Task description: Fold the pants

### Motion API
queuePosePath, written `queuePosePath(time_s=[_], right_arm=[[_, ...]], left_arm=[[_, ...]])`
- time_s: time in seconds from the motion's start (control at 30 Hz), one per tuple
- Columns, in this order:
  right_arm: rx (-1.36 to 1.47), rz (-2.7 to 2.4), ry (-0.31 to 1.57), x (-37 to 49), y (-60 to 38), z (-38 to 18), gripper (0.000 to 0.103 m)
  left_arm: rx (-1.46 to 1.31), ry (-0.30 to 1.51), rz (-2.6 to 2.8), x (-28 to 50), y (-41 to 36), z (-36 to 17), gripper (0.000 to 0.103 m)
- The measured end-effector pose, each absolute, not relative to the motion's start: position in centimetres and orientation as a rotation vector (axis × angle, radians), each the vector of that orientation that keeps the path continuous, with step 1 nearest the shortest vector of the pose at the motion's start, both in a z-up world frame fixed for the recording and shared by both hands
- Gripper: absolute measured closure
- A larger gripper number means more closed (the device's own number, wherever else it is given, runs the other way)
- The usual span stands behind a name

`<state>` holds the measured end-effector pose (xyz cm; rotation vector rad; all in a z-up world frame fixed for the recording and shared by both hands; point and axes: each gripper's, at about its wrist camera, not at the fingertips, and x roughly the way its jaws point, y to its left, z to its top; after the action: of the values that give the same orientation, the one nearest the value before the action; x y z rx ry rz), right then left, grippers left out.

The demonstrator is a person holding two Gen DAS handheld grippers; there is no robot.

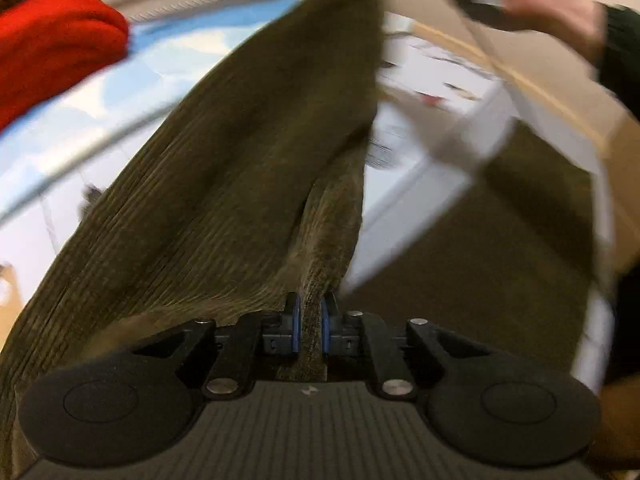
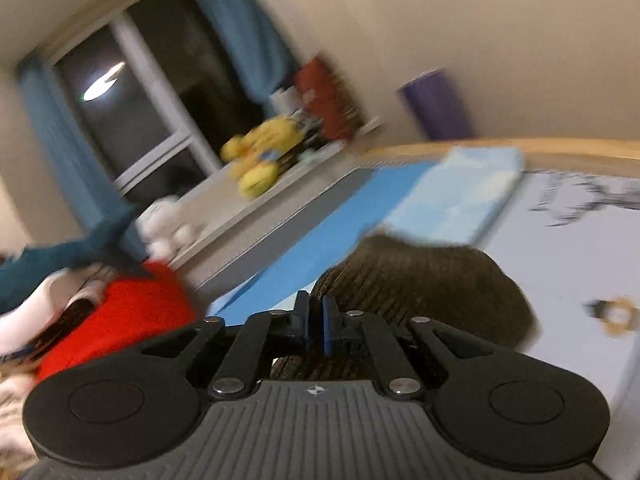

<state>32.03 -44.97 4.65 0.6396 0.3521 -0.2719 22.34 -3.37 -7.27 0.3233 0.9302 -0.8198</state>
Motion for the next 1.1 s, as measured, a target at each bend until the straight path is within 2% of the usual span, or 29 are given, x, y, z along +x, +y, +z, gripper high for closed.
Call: queuePosePath(time_s=[0.03, 0.07, 0.1, 0.13, 0.17, 0.2, 0.23, 0.3, 0.37, 0.63, 0.93, 0.97, 1.0, 1.03, 1.1], right_arm=[[0.637, -0.249, 0.401, 32.9, -45.1, 4.2, 0.082], [0.649, -0.233, 0.438, 33.1, -45.2, 3.7, 0.069], [0.667, -0.227, 0.452, 32.6, -45.5, 3.1, 0.061], [0.669, -0.241, 0.444, 31.5, -45.8, 2.4, 0.059], [0.659, -0.265, 0.433, 30.3, -46.1, 1.8, 0.054], [0.643, -0.294, 0.433, 29.1, -46.2, 0.8, 0.051], [0.631, -0.332, 0.447, 27.9, -46.6, -0.6, 0.051], [0.649, -0.387, 0.517, 26.5, -47.7, -4.0, 0.05], [0.709, -0.418, 0.607, 26.5, -48.6, -7.6, 0.05], [0.729, -0.367, 0.66, 29.4, -48.4, -12.4, 0.051], [0.621, -0.417, 0.645, 36.1, -50.5, -13.8, 0.051], [0.607, -0.42, 0.651, 36.6, -50.5, -13.8, 0.055], [0.585, -0.41, 0.664, 37.1, -50.4, -13.7, 0.078], [0.575, -0.386, 0.685, 37.5, -50.3, -13.6, 0.091], [0.539, -0.404, 0.689, 37.5, -50.5, -12.8, 0.092]], left_arm=[[0.315, 0.945, -0.842, 22.2, -3.0, -7.3, 0.092], [0.292, 0.951, -0.878, 22.0, -2.7, -7.2, 0.092], [0.256, 0.95, -0.916, 21.9, -2.5, -7.0, 0.092], [0.222, 0.939, -0.937, 21.9, -2.3, -6.6, 0.088], [0.204, 0.924, -0.927, 22.0, -2.1, -6.3, 0.074], [0.182, 0.9, -0.903, 22.3, -1.8, -5.9, 0.068], [0.156, 0.868, -0.863, 22.7, -1.4, -5.5, 0.063], [0.117, 0.835, -0.713, 24.1, -0.6, -5.1, 0.06], [0.09, 0.831, -0.476, 25.8, 0.7, -5.3, 0.053], [-0.055, 0.931, 0.285, 29.3, 10.7, -7.9, 0.053], [-0.053, 0.914, 0.389, 29.8, 15.4, -7.0, 0.053], [-0.055, 0.913, 0.39, 29.9, 15.5, -6.8, 0.053], [-0.057, 0.91, 0.393, 29.8, 15.7, -6.7, 0.053], [-0.057, 0.907, 0.395, 29.9, 15.7, -6.8, 0.053], [-0.056, 0.902, 0.388, 30.0, 15.5, -6.8, 0.053]])
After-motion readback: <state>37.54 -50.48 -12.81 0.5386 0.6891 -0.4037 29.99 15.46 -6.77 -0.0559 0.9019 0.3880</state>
